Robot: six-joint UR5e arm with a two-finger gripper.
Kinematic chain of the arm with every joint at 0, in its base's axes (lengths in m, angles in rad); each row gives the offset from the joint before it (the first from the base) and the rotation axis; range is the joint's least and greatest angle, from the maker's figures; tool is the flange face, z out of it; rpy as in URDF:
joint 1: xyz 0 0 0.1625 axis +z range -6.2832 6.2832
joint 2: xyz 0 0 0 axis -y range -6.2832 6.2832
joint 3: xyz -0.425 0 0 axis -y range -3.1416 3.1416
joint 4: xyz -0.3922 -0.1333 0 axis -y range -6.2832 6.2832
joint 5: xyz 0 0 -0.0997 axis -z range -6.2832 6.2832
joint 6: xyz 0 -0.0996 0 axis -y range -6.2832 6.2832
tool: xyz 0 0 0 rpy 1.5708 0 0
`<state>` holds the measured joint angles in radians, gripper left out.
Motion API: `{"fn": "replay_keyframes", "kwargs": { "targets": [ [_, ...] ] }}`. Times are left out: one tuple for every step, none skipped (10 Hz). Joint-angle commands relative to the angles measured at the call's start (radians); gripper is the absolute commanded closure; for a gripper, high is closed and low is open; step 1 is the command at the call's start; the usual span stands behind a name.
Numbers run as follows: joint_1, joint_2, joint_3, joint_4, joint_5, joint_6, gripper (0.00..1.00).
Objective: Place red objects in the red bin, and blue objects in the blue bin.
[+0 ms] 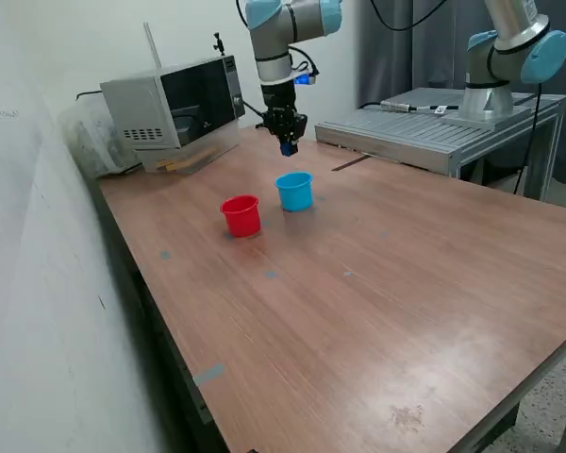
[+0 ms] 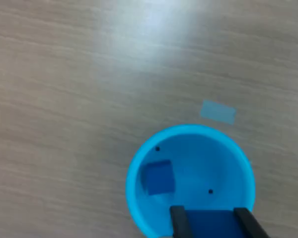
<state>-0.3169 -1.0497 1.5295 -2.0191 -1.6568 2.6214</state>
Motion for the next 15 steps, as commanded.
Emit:
{"fn": "replay_keyframes", "kwargs": {
  "targets": [
    [-0.013, -0.003, 0.043, -0.007, 0.034, -0.011, 1.0],
    [-0.013, -0.001, 0.05, -0.009, 0.044, -0.011, 1.0],
    [-0.013, 0.0, 0.052, -0.012, 0.048, -0.011, 1.0],
    [-0.013, 0.002, 0.055, -0.024, 0.048, -0.011, 1.0],
    [-0.011, 0.01, 0.057, -0.041, 0.048, -0.011, 1.0],
    [-0.011, 0.022, 0.055, -0.056, 0.046, -0.011, 1.0],
    [-0.013, 0.028, 0.051, -0.078, 0.046, -0.012, 1.0],
    [-0.014, 0.036, 0.044, -0.082, 0.046, -0.012, 1.0],
    [-0.018, 0.045, 0.043, -0.082, 0.045, -0.012, 1.0],
    [-0.027, 0.051, 0.043, -0.085, 0.045, -0.012, 1.0],
    [-0.031, 0.059, 0.043, -0.105, 0.045, -0.015, 1.0],
    [-0.04, 0.063, 0.043, -0.113, 0.043, -0.015, 1.0],
    [-0.042, 0.063, 0.043, -0.112, 0.042, -0.015, 1.0],
    [-0.041, 0.063, 0.05, -0.112, 0.041, -0.017, 0.0],
    [-0.036, 0.062, 0.052, -0.112, 0.04, -0.024, 0.0]
  ]
}}
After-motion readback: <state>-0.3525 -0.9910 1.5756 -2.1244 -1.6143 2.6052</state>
